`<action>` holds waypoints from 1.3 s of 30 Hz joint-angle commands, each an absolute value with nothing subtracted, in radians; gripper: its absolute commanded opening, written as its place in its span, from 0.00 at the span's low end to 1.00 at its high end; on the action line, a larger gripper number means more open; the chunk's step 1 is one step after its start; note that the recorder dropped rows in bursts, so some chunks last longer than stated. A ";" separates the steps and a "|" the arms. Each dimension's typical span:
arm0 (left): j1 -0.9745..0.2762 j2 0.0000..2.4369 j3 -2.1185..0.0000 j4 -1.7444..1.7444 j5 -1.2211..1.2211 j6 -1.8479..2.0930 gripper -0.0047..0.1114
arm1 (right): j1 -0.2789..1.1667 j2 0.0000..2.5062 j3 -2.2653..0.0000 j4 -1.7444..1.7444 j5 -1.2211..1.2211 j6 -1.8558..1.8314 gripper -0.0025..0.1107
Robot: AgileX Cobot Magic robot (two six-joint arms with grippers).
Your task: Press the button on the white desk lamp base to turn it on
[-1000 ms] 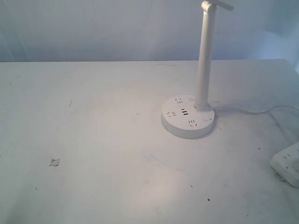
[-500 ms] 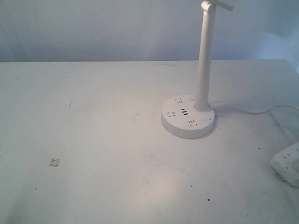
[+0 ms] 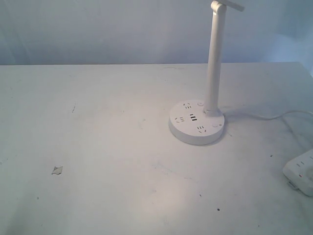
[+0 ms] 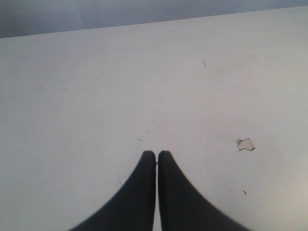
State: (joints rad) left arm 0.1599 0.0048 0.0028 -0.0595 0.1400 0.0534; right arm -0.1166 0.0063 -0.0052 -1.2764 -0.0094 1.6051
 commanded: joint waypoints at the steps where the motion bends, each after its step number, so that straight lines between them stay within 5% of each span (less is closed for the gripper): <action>1: 0.160 0.000 0.000 -0.067 0.134 0.051 0.05 | -0.112 0.000 -0.002 -1.272 0.000 1.579 0.02; 6: 0.160 0.000 0.000 -0.067 0.134 0.051 0.05 | -0.112 0.000 0.000 -1.106 -0.026 1.180 0.02; 15: 0.160 0.000 0.000 -0.067 0.134 0.051 0.05 | -0.112 0.000 0.000 -0.040 -0.031 -0.026 0.02; 30: 0.160 0.000 0.000 -0.067 0.134 0.051 0.05 | -0.112 0.000 0.000 0.007 0.336 -0.082 0.02; 39: 0.160 0.000 0.000 -0.067 0.134 0.051 0.05 | -0.112 0.000 0.000 0.007 0.340 -0.023 0.02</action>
State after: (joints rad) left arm 0.1599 0.0048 0.0028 -0.0595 0.1400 0.0534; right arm -0.1166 0.0063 -0.0052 0.0000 0.3432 -0.0383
